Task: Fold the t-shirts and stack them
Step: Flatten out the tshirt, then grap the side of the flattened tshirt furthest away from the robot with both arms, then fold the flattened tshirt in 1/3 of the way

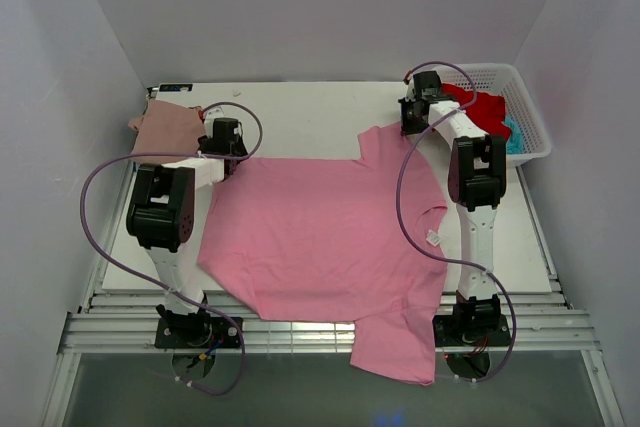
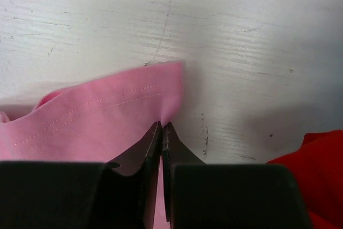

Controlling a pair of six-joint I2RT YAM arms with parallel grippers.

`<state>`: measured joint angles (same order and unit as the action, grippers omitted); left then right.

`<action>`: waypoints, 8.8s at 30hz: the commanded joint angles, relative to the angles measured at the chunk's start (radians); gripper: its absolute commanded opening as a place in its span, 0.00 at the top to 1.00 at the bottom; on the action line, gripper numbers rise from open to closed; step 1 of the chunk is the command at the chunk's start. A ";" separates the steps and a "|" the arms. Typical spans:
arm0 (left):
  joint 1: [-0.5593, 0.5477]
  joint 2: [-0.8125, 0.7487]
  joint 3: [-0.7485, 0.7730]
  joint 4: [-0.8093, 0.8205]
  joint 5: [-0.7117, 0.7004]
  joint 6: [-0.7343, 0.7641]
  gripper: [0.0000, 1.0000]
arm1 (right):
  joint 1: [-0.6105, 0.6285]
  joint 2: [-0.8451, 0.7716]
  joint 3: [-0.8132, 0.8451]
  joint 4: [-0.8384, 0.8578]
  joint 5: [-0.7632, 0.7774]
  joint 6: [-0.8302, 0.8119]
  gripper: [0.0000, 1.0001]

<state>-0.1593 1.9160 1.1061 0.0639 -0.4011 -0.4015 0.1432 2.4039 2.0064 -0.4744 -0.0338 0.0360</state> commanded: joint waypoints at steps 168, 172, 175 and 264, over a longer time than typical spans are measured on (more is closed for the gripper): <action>0.009 -0.569 -0.290 -0.412 -0.191 -0.273 0.63 | 0.254 -1.190 -0.991 -0.397 0.226 0.197 0.66; -0.011 -0.568 -0.259 -0.323 -0.092 -0.263 0.89 | 0.256 -1.213 -0.951 -0.386 0.252 0.199 0.58; -0.074 -0.525 -0.213 -0.262 -0.032 -0.246 1.00 | 0.256 -1.203 -0.953 -0.281 0.229 0.191 0.57; -0.431 -0.276 -0.146 -0.124 -0.004 -0.197 1.00 | 0.671 -1.040 -1.146 -0.107 0.152 0.350 0.92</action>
<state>-0.5850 1.6787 0.9485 -0.0505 -0.3851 -0.5957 0.7845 1.3426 0.8589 -0.5537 0.1242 0.3637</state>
